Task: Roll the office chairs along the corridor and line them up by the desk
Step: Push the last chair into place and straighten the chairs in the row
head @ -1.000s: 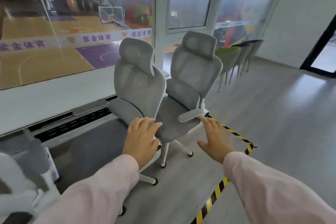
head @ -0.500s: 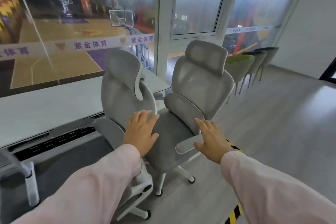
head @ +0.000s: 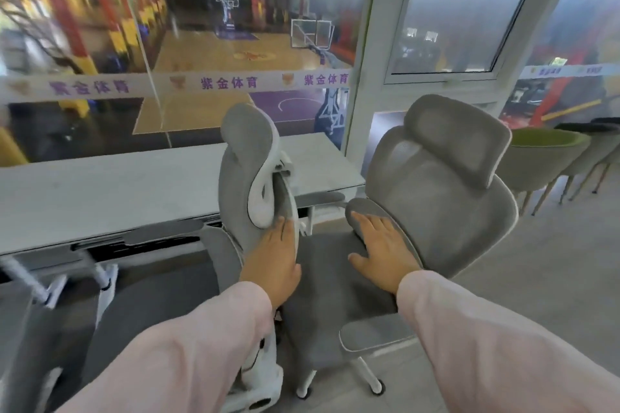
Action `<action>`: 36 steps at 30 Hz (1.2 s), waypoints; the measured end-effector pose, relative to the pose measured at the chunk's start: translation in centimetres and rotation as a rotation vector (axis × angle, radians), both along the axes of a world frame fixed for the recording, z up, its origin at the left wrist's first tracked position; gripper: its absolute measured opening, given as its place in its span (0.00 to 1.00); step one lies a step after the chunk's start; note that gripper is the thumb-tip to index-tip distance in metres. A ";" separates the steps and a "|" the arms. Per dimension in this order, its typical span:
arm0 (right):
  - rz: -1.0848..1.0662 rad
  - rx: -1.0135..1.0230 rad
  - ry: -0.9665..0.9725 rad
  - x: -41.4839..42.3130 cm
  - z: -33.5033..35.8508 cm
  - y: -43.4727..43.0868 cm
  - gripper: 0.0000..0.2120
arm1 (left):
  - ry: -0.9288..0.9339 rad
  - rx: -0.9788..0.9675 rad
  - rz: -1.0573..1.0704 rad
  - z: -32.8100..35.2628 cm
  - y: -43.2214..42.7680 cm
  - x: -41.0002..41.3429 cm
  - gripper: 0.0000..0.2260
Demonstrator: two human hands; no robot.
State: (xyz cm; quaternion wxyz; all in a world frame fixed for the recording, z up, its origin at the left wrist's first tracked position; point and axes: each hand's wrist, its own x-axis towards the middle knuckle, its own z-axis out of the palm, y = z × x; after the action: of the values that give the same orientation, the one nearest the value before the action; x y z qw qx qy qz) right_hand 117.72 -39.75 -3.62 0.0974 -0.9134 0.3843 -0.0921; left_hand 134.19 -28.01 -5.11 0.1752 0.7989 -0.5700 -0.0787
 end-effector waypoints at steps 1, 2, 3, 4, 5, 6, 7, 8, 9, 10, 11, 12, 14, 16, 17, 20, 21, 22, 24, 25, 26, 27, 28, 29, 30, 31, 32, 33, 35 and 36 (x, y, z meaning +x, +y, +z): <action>0.042 0.006 -0.002 0.6 0.0 -0.8 0.34 | 0.003 0.003 0.014 0.1 0.0 -0.2 0.32; 0.088 0.012 -0.001 1.3 0.1 -1.4 0.34 | 0.003 0.006 0.021 0.2 0.2 -0.4 0.31; 0.134 0.014 -0.001 2.0 0.1 -2.1 0.34 | 0.003 0.005 0.031 0.3 0.4 -0.7 0.31; 0.178 0.014 -0.004 2.7 0.3 -2.7 0.34 | 0.003 0.006 0.047 0.3 0.6 -0.9 0.31; 0.222 0.014 -0.008 3.4 0.6 -3.2 0.34 | 0.003 0.011 0.070 0.4 0.9 -1.2 0.31; 0.267 0.011 -0.015 4.1 0.8 -3.6 0.34 | 0.004 0.018 0.093 0.4 1.2 -1.5 0.31; 0.308 0.010 -0.021 4.7 0.9 -4.0 0.34 | 0.006 0.024 0.118 0.5 1.6 -1.8 0.31; 0.343 0.018 -0.029 5.4 0.9 -4.3 0.34 | 0.012 0.031 0.143 0.4 2.1 -2.1 0.32; 0.363 0.030 -0.042 6.0 0.9 -4.5 0.34 | 0.017 0.035 0.164 0.3 2.6 -2.3 0.33; 0.378 0.040 -0.063 6.7 0.9 -4.6 0.34 | 0.014 0.038 0.192 0.2 3.1 -2.6 0.34; 0.390 0.047 -0.090 7.4 0.8 -4.8 0.34 | 0.003 0.042 0.226 0.1 3.6 -2.9 0.35; 0.400 0.053 -0.124 8.1 0.8 -4.8 0.34 | -0.004 0.041 0.259 -0.1 4.2 -3.1 0.35; 0.406 0.094 -0.193 9.7 0.9 -4.5 0.35 | 0.010 0.031 0.310 -0.3 5.5 -3.6 0.36; 0.398 0.161 -0.247 11.1 1.0 -3.8 0.35 | 0.030 0.026 0.342 -0.3 7.1 -3.9 0.35; 0.398 0.194 -0.264 11.7 1.1 -3.3 0.35 | 0.034 0.030 0.353 -0.2 8.0 -4.0 0.35; 0.431 0.252 -0.302 12.8 0.9 -1.7 0.30 | 0.060 0.020 0.355 0.3 10.4 -3.7 0.34; 0.429 0.256 -0.314 13.0 0.7 -1.2 0.28 | 0.053 0.006 0.343 0.3 11.2 -3.5 0.34; 0.420 0.251 -0.325 13.0 0.6 -0.8 0.27 | 0.041 -0.007 0.325 0.2 11.9 -3.3 0.34; 0.403 0.221 -0.335 12.9 0.4 0.0 0.25 | 0.017 -0.010 0.282 -0.2 13.1 -2.9 0.34; 0.397 0.200 -0.338 12.8 0.4 0.3 0.25 | 0.006 -0.005 0.258 -0.4 13.5 -2.6 0.35; 0.385 0.186 -0.340 12.6 0.3 0.7 0.24 | -0.003 -0.003 0.232 -0.7 13.9 -2.3 0.35; 0.364 0.183 -0.343 12.5 0.3 1.2 0.24 | -0.007 -0.005 0.208 -1.0 14.2 -2.2 0.36; 0.337 0.183 -0.344 12.3 0.3 1.8 0.24 | -0.008 -0.011 0.182 -1.3 14.6 -2.0 0.36; 0.307 0.182 -0.346 12.0 0.3 2.5 0.24 | -0.004 -0.015 0.159 -1.5 15.0 -1.7 0.36; 0.273 0.180 -0.344 11.7 0.4 3.2 0.24 | 0.009 -0.017 0.138 -1.7 15.5 -1.5 0.36; 0.239 0.176 -0.342 11.4 0.5 4.0 0.24 | 0.023 -0.019 0.116 -1.8 16.2 -1.3 0.36; 0.207 0.170 -0.338 11.1 0.5 4.8 0.24 | 0.029 -0.030 0.089 -1.9 16.8 -1.0 0.36; 0.180 0.163 -0.334 10.7 0.6 5.8 0.24 | 0.030 -0.042 0.063 -1.9 17.6 -0.7 0.37; 0.131 0.151 -0.331 10.0 0.5 7.8 0.24 | 0.040 -0.055 0.014 -1.8 19.5 -0.2 0.37; 0.108 0.148 -0.333 9.5 0.4 8.8 0.24 | 0.043 -0.059 -0.005 -1.8 20.3 0.1 0.37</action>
State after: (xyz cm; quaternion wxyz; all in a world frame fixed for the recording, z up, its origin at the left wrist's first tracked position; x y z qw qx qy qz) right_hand 127.25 -30.96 -3.21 0.2313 -0.8952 0.3191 -0.2081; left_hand 134.27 -7.67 -6.96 0.2106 0.7900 -0.5703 -0.0794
